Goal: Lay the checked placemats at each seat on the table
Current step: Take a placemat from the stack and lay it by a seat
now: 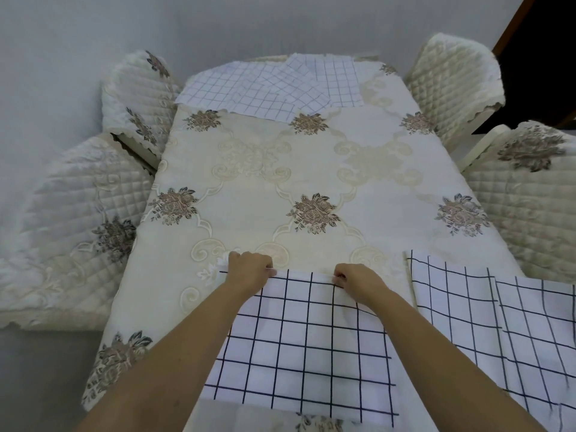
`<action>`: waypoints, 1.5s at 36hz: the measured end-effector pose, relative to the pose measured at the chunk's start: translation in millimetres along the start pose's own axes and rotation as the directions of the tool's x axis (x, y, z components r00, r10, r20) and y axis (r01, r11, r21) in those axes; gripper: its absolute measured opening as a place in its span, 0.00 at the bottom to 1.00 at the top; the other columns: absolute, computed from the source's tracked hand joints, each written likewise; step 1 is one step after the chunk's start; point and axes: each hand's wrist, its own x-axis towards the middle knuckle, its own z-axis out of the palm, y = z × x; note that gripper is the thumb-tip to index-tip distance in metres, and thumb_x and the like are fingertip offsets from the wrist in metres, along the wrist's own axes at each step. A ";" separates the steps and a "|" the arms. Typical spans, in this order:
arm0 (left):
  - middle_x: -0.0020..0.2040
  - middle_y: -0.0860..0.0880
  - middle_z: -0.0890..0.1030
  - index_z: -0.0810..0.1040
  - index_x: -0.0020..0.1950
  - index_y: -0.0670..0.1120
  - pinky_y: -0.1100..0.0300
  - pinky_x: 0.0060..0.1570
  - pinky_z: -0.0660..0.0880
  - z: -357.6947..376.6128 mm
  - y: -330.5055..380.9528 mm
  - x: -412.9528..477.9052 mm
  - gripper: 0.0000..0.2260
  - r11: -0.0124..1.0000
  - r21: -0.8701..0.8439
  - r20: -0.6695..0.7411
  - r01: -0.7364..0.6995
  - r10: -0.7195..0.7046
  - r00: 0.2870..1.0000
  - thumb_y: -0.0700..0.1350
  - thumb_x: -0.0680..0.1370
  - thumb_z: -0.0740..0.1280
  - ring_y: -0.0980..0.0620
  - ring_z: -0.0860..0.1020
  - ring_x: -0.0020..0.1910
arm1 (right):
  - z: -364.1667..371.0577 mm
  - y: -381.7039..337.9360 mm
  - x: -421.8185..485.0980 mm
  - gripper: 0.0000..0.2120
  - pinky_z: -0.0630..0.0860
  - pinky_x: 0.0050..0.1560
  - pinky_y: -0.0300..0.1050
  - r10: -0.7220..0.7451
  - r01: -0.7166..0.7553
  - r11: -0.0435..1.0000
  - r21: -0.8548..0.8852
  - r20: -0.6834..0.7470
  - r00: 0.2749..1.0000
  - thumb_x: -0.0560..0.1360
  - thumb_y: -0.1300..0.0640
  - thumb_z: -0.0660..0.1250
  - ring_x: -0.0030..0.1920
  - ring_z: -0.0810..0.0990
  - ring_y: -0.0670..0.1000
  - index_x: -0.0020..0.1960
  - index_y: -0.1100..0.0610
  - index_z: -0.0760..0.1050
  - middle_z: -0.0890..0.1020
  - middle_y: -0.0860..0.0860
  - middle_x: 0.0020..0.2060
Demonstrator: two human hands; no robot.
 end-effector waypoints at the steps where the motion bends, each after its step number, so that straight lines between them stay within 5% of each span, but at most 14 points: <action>1: 0.53 0.51 0.81 0.78 0.54 0.49 0.53 0.59 0.61 -3.4 -3.4 -1.5 0.11 1.000 0.023 -0.020 0.004 -0.003 1.000 0.51 0.81 0.57 0.48 0.74 0.57 | -2.1 -1.0 -0.1 0.08 0.64 0.38 0.43 -0.008 0.008 1.000 0.001 0.006 1.000 0.80 0.57 0.56 0.45 0.73 0.54 0.50 0.59 0.73 0.78 0.57 0.46; 7: 0.57 0.48 0.77 0.73 0.61 0.50 0.51 0.61 0.61 -17.1 -22.7 -14.5 0.18 0.985 0.161 -0.055 0.069 -0.061 0.997 0.35 0.76 0.56 0.46 0.71 0.60 | -7.0 -14.2 0.4 0.09 0.64 0.44 0.41 -0.083 0.082 0.996 0.028 0.043 0.996 0.79 0.63 0.55 0.51 0.74 0.55 0.52 0.57 0.74 0.79 0.57 0.54; 16: 0.54 0.47 0.77 0.75 0.58 0.47 0.53 0.58 0.62 -18.9 -59.1 -49.2 0.15 0.952 0.217 -0.116 0.216 -0.195 0.974 0.35 0.75 0.59 0.45 0.71 0.57 | 7.3 -57.1 9.6 0.11 0.64 0.46 0.41 -0.130 0.121 0.986 0.117 0.074 0.989 0.80 0.63 0.54 0.56 0.74 0.56 0.57 0.62 0.73 0.78 0.58 0.56; 18: 0.49 0.46 0.77 0.77 0.50 0.46 0.54 0.52 0.66 -20.1 -68.7 -55.7 0.10 0.938 0.272 -0.170 0.215 -0.173 0.970 0.36 0.71 0.65 0.45 0.73 0.52 | 13.3 -67.4 10.9 0.11 0.64 0.46 0.41 -0.115 0.106 0.987 0.122 0.069 0.991 0.79 0.63 0.54 0.57 0.74 0.56 0.58 0.62 0.72 0.77 0.58 0.57; 21: 0.33 0.45 0.74 0.76 0.29 0.44 0.58 0.29 0.66 -27.1 -79.0 -58.2 0.14 0.930 0.289 -0.220 0.228 -0.168 0.961 0.34 0.50 0.77 0.45 0.74 0.33 | 24.2 -81.4 14.0 0.15 0.66 0.49 0.42 -0.080 0.069 0.990 0.127 0.078 0.994 0.77 0.65 0.54 0.59 0.73 0.56 0.61 0.61 0.71 0.76 0.57 0.60; 23: 0.43 0.43 0.74 0.78 0.38 0.41 0.60 0.29 0.58 -29.8 -82.8 -56.8 0.09 0.944 0.223 -0.105 0.243 -0.224 0.969 0.33 0.62 0.72 0.44 0.74 0.41 | 30.7 -91.1 15.7 0.16 0.67 0.50 0.42 -0.055 0.042 0.989 0.140 0.089 0.994 0.77 0.66 0.53 0.60 0.73 0.57 0.62 0.61 0.71 0.75 0.57 0.61; 25: 0.50 0.41 0.73 0.76 0.47 0.39 0.62 0.28 0.54 -26.1 -91.7 -48.2 0.09 0.959 0.121 -0.138 0.256 -0.239 0.961 0.30 0.70 0.64 0.43 0.74 0.47 | 36.6 -101.4 15.7 0.15 0.68 0.52 0.43 -0.040 0.026 0.987 0.156 0.089 0.995 0.77 0.65 0.53 0.60 0.73 0.57 0.62 0.61 0.71 0.75 0.58 0.61; 29: 0.24 0.45 0.74 0.74 0.29 0.40 0.71 0.28 0.44 -31.3 -104.3 -27.7 0.16 0.971 0.164 -0.274 0.173 -0.124 0.954 0.29 0.50 0.77 0.48 0.73 0.20 | 45.2 -122.4 14.9 0.15 0.69 0.52 0.44 -0.012 -0.010 0.982 0.187 0.114 0.993 0.78 0.65 0.52 0.60 0.73 0.58 0.63 0.62 0.70 0.75 0.59 0.61; 33: 0.46 0.44 0.81 0.73 0.53 0.41 0.62 0.28 0.54 -32.2 -114.0 -0.6 0.09 0.970 0.162 -0.204 0.180 -0.146 0.968 0.33 0.75 0.59 0.45 0.79 0.45 | 53.7 -139.5 17.7 0.14 0.67 0.50 0.42 0.029 -0.065 0.962 0.267 0.135 0.990 0.78 0.64 0.53 0.59 0.73 0.57 0.61 0.63 0.70 0.74 0.59 0.60; 36: 0.47 0.43 0.80 0.72 0.54 0.40 0.61 0.27 0.52 -35.3 -112.5 14.3 0.10 0.972 0.199 -0.202 0.121 -0.080 0.976 0.32 0.75 0.58 0.45 0.79 0.46 | 59.1 -151.4 17.5 0.12 0.69 0.53 0.43 0.058 -0.110 0.945 0.308 0.175 0.983 0.78 0.63 0.55 0.57 0.73 0.56 0.59 0.62 0.71 0.74 0.57 0.58; 39: 0.48 0.41 0.80 0.72 0.54 0.39 0.59 0.33 0.62 -34.7 -107.2 30.7 0.09 0.988 0.139 -0.192 0.070 -0.043 0.980 0.33 0.76 0.57 0.44 0.78 0.47 | 64.9 -162.3 18.9 0.03 0.66 0.40 0.40 0.092 -0.162 0.927 0.337 0.214 0.973 0.75 0.65 0.56 0.44 0.69 0.51 0.45 0.59 0.67 0.70 0.54 0.45; 42: 0.50 0.40 0.79 0.71 0.56 0.38 0.55 0.39 0.66 -31.3 -99.2 37.3 0.09 0.999 0.012 -0.147 0.052 -0.049 0.988 0.34 0.77 0.56 0.42 0.77 0.49 | 68.8 -173.1 21.5 0.14 0.58 0.29 0.37 0.138 -0.215 0.902 0.373 0.223 0.965 0.73 0.66 0.58 0.31 0.62 0.47 0.32 0.56 0.58 0.63 0.50 0.32; 48: 0.51 0.41 0.79 0.70 0.61 0.40 0.56 0.40 0.67 -8.5 -100.7 37.2 0.11 0.982 -0.189 -0.087 0.008 -0.025 0.996 0.39 0.80 0.55 0.43 0.76 0.46 | 73.5 -187.7 27.1 0.17 0.59 0.27 0.36 0.163 -0.254 0.916 0.310 0.291 0.943 0.73 0.66 0.61 0.29 0.61 0.45 0.29 0.56 0.59 0.63 0.50 0.29; 54: 0.62 0.42 0.74 0.48 0.77 0.49 0.54 0.47 0.71 1.1 -115.8 16.7 0.29 0.957 -0.281 0.005 -0.072 0.077 0.997 0.45 0.80 0.58 0.43 0.74 0.56 | 71.1 -192.1 28.2 0.15 0.64 0.27 0.37 0.189 -0.285 0.916 0.281 0.325 0.927 0.72 0.65 0.62 0.28 0.65 0.48 0.29 0.58 0.62 0.66 0.52 0.28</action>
